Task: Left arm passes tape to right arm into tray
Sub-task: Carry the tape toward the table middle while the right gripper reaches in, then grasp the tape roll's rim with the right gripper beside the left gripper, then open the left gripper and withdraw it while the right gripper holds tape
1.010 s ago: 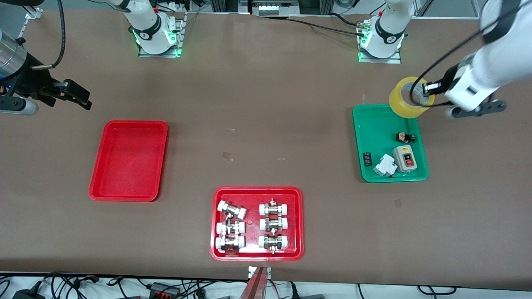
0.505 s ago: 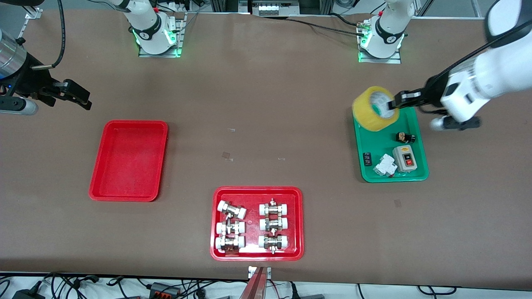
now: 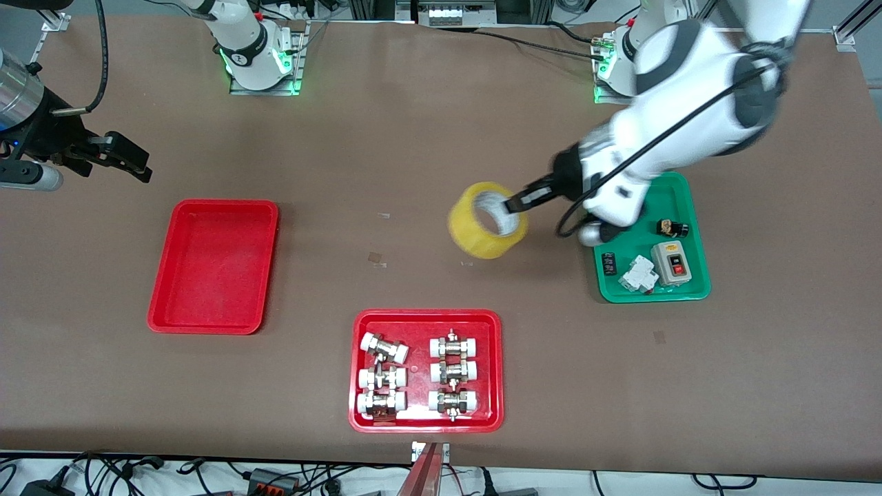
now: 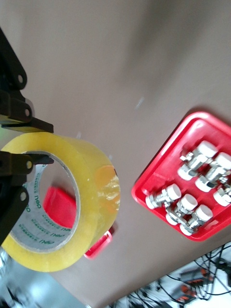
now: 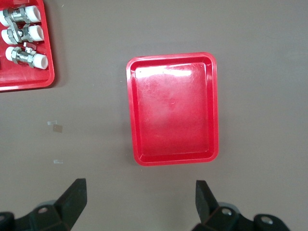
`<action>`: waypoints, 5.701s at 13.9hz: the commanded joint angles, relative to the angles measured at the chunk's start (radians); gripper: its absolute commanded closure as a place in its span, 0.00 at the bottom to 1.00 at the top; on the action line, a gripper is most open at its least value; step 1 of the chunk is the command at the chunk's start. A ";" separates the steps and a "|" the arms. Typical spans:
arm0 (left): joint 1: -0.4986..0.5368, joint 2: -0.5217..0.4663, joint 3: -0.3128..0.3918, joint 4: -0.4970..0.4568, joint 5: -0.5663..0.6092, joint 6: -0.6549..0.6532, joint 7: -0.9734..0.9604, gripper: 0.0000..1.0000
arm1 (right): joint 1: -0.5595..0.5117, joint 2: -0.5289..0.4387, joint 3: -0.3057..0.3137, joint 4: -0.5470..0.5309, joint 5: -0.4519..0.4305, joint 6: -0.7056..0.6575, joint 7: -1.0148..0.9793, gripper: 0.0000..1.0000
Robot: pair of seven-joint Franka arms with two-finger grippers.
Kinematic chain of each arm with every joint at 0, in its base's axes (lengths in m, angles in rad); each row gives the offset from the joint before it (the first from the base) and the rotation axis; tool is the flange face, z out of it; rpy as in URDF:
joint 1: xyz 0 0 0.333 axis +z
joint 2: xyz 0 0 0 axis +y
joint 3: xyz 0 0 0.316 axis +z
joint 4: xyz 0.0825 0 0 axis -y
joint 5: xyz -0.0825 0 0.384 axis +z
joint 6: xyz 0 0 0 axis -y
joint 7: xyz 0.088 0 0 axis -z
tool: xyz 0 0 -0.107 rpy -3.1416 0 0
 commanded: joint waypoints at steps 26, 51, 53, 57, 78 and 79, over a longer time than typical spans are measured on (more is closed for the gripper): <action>-0.335 0.351 0.044 0.134 0.467 0.473 -0.371 1.00 | 0.094 0.350 0.013 0.027 0.981 0.345 -0.356 0.00; -0.350 0.370 0.042 0.145 0.420 0.474 -0.453 0.99 | 0.232 0.502 0.013 0.041 0.987 0.558 -0.622 1.00; -0.347 0.370 0.042 0.145 0.420 0.474 -0.451 0.99 | 0.230 0.499 0.013 0.044 0.986 0.558 -0.604 1.00; -0.346 0.370 0.042 0.147 0.422 0.477 -0.448 0.94 | 0.230 0.495 0.013 0.047 0.986 0.559 -0.595 1.00; -0.052 0.144 0.006 0.180 0.499 -0.126 -0.303 0.00 | 0.025 0.461 -0.007 0.064 0.969 0.270 -0.518 1.00; -0.027 0.126 -0.004 0.194 0.499 -0.209 -0.246 0.00 | -0.037 0.462 -0.007 0.061 0.954 0.193 -0.524 1.00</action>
